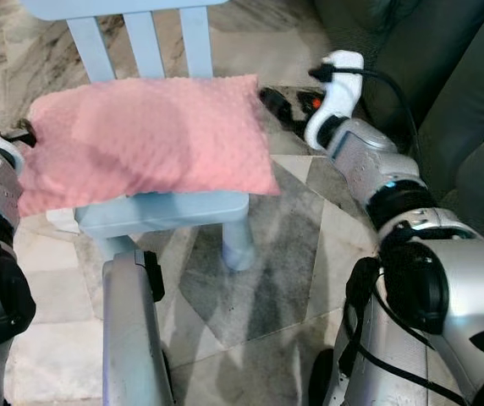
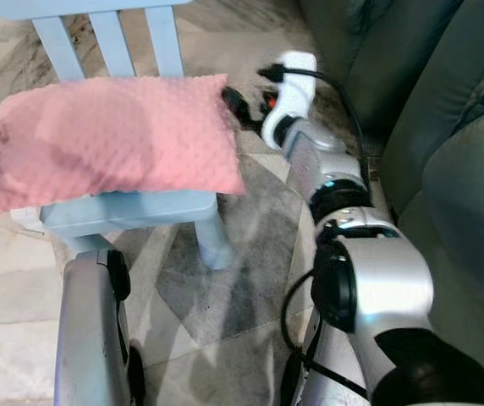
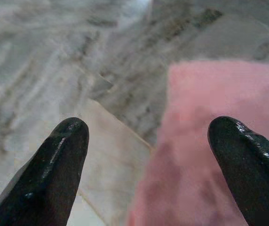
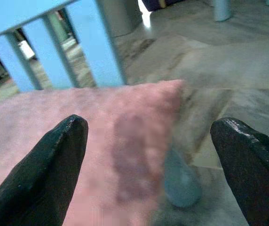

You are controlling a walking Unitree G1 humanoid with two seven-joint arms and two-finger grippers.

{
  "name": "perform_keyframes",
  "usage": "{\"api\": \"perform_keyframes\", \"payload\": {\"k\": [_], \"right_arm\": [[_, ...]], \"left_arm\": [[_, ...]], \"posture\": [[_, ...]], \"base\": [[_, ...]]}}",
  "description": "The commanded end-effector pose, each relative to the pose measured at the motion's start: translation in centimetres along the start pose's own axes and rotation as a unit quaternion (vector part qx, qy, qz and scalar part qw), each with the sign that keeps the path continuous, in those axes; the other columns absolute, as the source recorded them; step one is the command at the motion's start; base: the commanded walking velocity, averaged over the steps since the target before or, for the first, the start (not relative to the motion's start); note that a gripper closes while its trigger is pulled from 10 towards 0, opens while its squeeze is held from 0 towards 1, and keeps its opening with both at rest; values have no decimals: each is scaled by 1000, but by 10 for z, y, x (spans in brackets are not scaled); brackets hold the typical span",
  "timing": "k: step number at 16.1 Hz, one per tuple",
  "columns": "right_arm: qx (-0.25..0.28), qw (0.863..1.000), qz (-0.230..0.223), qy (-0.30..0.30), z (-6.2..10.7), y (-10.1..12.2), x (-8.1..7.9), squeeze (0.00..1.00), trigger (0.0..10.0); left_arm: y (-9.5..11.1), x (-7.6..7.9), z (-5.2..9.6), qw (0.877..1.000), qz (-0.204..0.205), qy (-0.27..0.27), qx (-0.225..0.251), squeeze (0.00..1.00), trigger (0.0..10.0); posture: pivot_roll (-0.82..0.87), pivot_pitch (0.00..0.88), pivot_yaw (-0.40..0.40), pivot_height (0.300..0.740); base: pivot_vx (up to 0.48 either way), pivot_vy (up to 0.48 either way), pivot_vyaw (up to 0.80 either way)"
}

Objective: Move the pillow to the sofa

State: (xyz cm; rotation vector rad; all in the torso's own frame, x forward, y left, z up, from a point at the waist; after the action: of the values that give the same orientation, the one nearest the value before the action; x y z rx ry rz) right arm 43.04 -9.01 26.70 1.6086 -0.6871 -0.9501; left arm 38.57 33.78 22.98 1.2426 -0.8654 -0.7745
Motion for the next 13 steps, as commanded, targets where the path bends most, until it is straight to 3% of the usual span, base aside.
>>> {"api": "perform_keyframes", "payload": {"k": [1, 3, 5, 10, 13], "right_arm": [[-3, 1000, -4, 14, -4, 0, -9, 0, 10000], [-3, 1000, 2, 18, -7, -1, -15, 0, 10000], [-4, 998, 47, 41, -12, -5, -29, 0, 10000], [-32, 997, 15, 69, -13, -19, -38, 0, 10000], [-59, 995, 59, 61, -13, -31, -39, 0, 10000]], "left_arm": [[-2, 1, 0, 1000, 16, -3, -16, 0, 10000], [-4, 4, 0, 999, 21, -11, -21, 0, 10000], [-6, 4, 0, 999, 34, -11, -28, 0, 10000], [-22, 14, 2, 991, 98, -50, -79, 0, 10000], [-29, 25, 4, 984, 121, -83, -100, 0, 10000]], "posture": [[104, 291, 3, 311], [104, 293, 2, 311], [102, 299, -5, 311], [101, 305, -6, 311], [100, 308, -9, 311]], "base": [[0, 0, 0], [0, 0, 0], [0, 0, 0], [0, 0, 0], [0, 0, 0]]}}
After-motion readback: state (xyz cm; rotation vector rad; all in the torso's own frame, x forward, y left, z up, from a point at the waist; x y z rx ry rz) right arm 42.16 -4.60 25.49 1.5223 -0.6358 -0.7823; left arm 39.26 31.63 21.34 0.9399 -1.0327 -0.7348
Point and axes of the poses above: a point about 5 cm out from each wrist's last joint towards the gripper, its own z axis pointing back from the gripper into the wrist, its own y axis along the axis of the wrist's last joint, x = y × z, the point moved 1 cm from there along -z, pointing out of the wrist towards the gripper, and after that the axes turned 1 degree about -z, right-handed, at the moved point
